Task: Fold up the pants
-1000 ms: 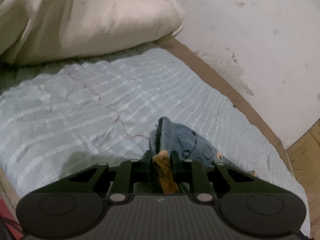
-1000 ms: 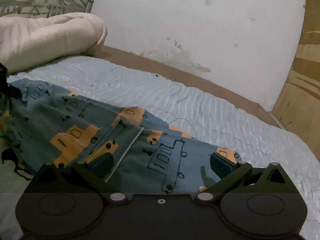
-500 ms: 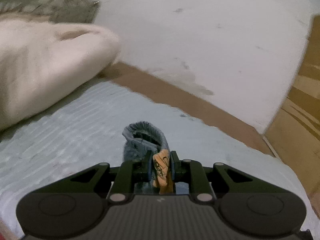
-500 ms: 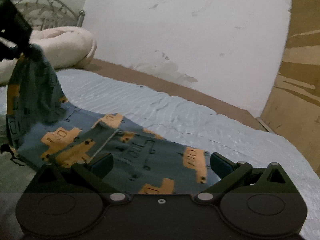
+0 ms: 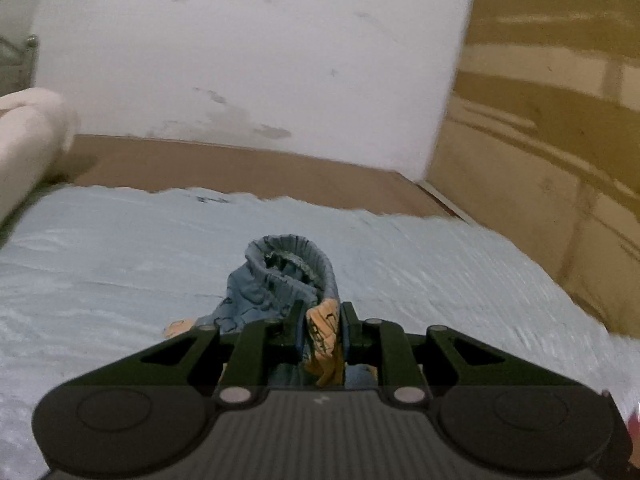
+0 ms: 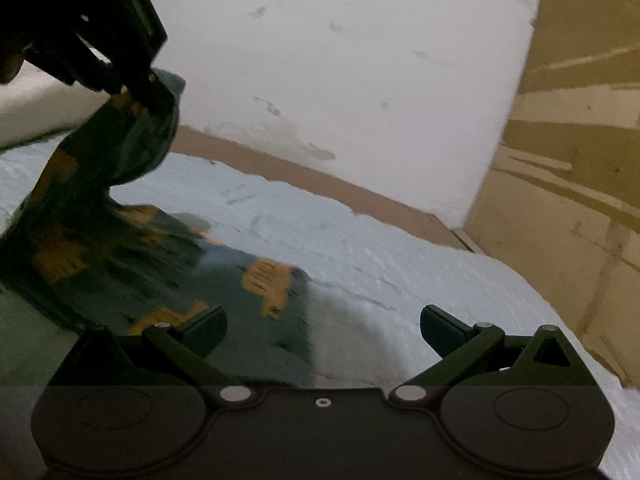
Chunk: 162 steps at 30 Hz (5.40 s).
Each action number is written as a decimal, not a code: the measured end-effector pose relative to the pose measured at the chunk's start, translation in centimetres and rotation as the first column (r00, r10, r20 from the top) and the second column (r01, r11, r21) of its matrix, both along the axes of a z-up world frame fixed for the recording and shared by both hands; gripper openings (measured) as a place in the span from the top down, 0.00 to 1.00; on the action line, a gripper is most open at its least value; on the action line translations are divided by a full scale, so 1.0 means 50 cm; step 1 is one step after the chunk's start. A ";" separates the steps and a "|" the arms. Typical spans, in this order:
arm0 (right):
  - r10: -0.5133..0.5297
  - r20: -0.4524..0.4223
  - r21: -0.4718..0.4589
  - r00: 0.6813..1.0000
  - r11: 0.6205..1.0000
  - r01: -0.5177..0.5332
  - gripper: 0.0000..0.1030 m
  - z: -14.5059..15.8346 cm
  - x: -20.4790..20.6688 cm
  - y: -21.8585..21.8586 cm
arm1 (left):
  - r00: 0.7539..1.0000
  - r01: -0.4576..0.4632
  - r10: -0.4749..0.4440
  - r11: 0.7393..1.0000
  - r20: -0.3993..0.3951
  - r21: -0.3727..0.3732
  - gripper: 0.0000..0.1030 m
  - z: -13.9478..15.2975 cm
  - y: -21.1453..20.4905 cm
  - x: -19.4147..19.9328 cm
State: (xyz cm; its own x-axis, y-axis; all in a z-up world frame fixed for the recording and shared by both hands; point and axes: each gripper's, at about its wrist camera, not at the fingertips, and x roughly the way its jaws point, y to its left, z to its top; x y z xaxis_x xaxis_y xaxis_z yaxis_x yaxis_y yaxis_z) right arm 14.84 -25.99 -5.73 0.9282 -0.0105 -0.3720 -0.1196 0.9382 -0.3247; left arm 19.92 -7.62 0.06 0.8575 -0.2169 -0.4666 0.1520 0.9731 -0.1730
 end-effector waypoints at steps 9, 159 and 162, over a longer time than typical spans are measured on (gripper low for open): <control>-0.081 -0.030 0.007 0.996 0.997 0.081 0.01 -0.017 -0.003 -0.066 | 0.987 0.120 -0.111 0.990 -0.120 0.073 0.79 -0.088 -0.103 0.034; -0.016 -0.330 0.400 0.944 0.903 0.156 0.01 0.004 0.068 -0.074 | 0.951 -0.152 0.164 0.986 -0.261 0.064 0.00 -0.169 0.197 -0.070; -0.008 -0.275 0.382 0.962 0.917 0.117 0.01 0.029 0.092 -0.062 | 0.964 -0.141 0.157 0.986 -0.217 0.085 0.00 -0.141 0.187 -0.048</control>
